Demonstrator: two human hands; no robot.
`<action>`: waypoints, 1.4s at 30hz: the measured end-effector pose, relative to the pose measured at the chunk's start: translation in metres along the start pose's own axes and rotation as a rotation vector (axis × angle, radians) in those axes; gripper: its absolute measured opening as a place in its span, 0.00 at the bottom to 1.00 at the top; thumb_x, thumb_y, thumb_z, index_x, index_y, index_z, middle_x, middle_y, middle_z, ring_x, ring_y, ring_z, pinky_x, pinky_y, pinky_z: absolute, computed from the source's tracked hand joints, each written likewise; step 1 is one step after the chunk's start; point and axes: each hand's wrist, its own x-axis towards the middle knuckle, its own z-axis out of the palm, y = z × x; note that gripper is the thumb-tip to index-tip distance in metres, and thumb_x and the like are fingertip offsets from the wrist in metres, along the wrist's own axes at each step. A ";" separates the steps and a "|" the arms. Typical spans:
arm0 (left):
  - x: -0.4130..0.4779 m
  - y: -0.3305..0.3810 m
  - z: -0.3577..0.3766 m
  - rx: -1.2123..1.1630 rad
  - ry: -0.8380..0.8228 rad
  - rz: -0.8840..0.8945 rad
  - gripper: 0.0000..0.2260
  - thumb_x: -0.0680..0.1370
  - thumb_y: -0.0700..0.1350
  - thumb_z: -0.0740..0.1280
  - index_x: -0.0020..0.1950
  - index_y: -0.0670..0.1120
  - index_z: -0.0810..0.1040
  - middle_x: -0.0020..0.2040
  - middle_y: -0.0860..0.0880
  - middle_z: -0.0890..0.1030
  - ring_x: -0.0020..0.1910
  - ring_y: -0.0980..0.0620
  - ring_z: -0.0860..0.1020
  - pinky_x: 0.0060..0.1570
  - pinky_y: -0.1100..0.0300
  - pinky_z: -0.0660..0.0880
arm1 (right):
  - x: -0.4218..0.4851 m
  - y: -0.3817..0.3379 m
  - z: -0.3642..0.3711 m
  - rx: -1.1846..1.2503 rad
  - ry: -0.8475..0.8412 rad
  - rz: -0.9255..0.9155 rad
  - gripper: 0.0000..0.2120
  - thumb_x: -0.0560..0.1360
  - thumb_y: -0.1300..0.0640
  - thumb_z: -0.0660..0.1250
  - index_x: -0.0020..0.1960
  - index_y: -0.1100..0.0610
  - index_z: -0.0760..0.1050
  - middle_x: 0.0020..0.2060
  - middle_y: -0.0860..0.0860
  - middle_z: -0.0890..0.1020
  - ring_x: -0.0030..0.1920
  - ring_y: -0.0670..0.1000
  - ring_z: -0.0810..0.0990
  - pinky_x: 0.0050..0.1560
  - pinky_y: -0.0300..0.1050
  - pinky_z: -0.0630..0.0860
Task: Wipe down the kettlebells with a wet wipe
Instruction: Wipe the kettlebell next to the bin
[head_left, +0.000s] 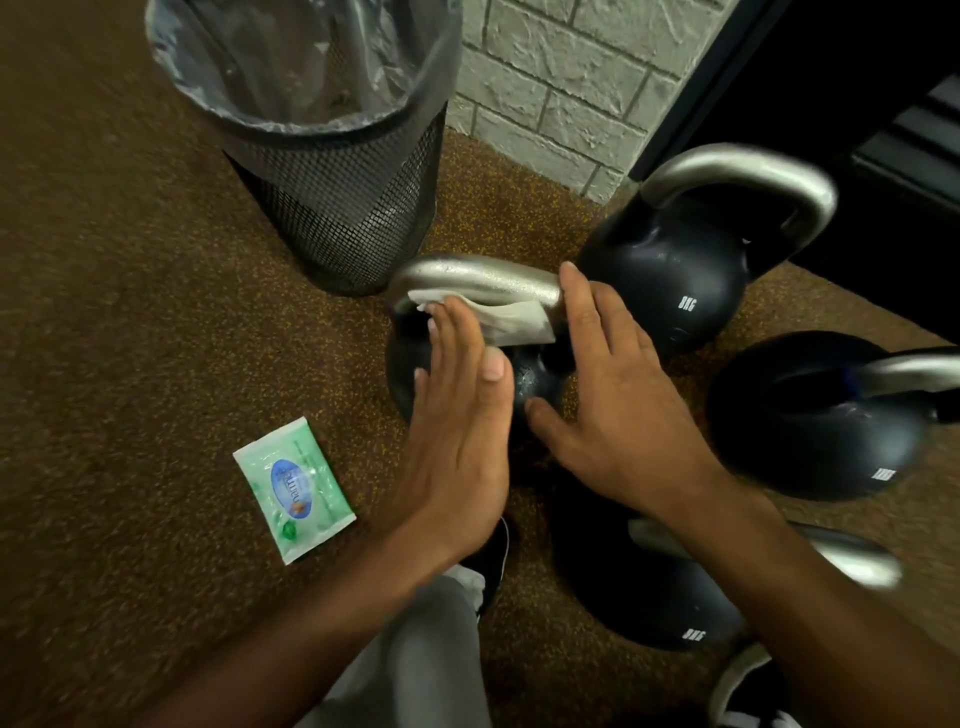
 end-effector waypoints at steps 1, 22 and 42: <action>0.000 -0.002 0.002 0.018 0.015 0.011 0.44 0.67 0.81 0.33 0.77 0.61 0.32 0.78 0.64 0.33 0.75 0.73 0.34 0.75 0.65 0.33 | 0.000 0.000 0.000 0.000 0.001 -0.001 0.52 0.74 0.45 0.71 0.82 0.47 0.36 0.81 0.49 0.49 0.79 0.57 0.54 0.75 0.50 0.57; 0.090 0.020 -0.064 0.743 -0.042 0.458 0.30 0.84 0.59 0.42 0.76 0.49 0.72 0.73 0.49 0.76 0.73 0.53 0.71 0.78 0.45 0.53 | 0.000 0.002 0.006 0.031 0.026 0.005 0.52 0.74 0.47 0.71 0.82 0.46 0.35 0.81 0.50 0.50 0.79 0.59 0.55 0.76 0.57 0.62; 0.047 -0.025 -0.028 1.277 0.178 0.714 0.37 0.84 0.65 0.46 0.83 0.40 0.53 0.83 0.41 0.52 0.82 0.40 0.51 0.74 0.27 0.51 | 0.001 0.000 0.008 0.036 0.029 0.012 0.51 0.74 0.48 0.69 0.82 0.50 0.35 0.81 0.54 0.49 0.80 0.60 0.53 0.77 0.59 0.60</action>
